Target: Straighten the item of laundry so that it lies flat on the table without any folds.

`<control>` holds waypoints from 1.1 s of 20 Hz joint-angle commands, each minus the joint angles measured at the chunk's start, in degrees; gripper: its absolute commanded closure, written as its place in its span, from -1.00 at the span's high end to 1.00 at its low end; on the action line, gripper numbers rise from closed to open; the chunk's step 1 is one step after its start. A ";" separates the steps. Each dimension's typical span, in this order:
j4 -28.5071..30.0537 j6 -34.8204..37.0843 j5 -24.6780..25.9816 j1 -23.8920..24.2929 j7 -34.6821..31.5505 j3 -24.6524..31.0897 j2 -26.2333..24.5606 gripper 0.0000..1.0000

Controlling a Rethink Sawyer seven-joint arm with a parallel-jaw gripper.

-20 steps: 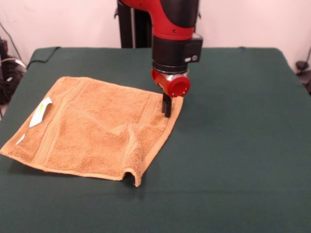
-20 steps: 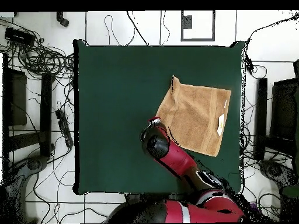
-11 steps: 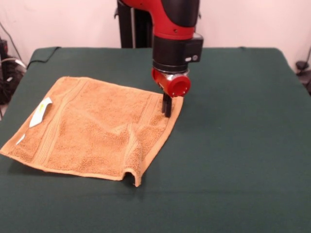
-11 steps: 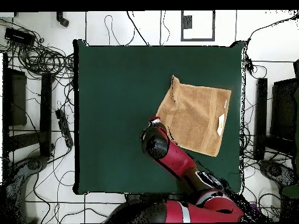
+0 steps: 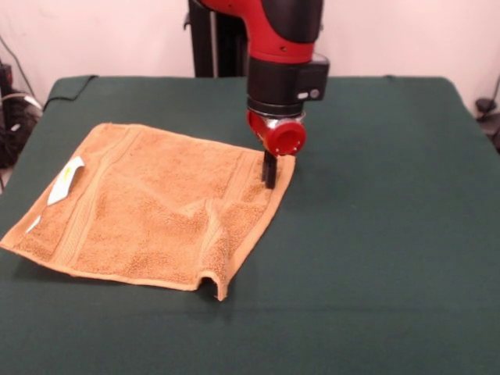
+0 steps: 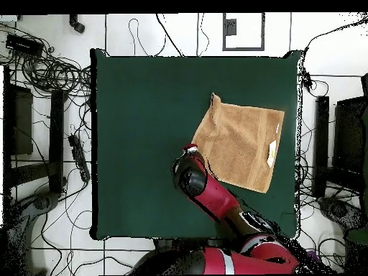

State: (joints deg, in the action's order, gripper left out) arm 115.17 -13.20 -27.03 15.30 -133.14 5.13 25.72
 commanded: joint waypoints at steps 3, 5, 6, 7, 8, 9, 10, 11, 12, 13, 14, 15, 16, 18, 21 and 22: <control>5.14 1.37 -3.57 -3.28 -21.70 14.32 -5.60 -1.00; 5.29 1.31 -3.28 -3.21 -22.19 14.77 -5.46 -1.00; 5.32 1.29 -3.16 -3.21 -22.38 14.93 -5.43 -1.00; 5.44 1.22 -3.02 -3.07 -22.59 15.18 -5.41 -1.00; 5.52 1.25 -3.02 -3.10 -22.77 15.32 -5.33 -1.00; 5.64 1.28 -3.00 -3.05 -23.00 15.51 -5.25 -1.00; 5.77 1.31 -2.98 -3.00 -23.24 15.70 -5.16 -1.00; 6.02 1.44 -3.05 -2.95 -23.70 16.15 -4.90 -1.00; 6.28 1.56 -3.11 -2.91 -24.15 16.60 -4.64 -1.00; 6.36 1.58 -3.08 -2.89 -24.37 16.80 -4.56 -1.00; 6.60 1.63 -3.08 -2.79 -24.70 17.12 -4.33 -1.00; 6.67 1.64 -3.04 -2.76 -24.88 17.29 -4.25 -1.00; 6.81 1.65 -2.86 -2.55 -25.12 17.63 -4.17 -1.00; 6.95 1.34 -2.53 -2.30 -25.41 18.15 -4.21 -1.00; 7.04 1.10 -2.44 -2.32 -25.26 18.28 -4.23 -1.00; 7.22 1.06 -2.56 -2.47 -25.37 18.41 -4.03 -1.00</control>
State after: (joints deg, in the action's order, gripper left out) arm 117.82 -15.91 -27.15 15.39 -140.30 12.56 25.87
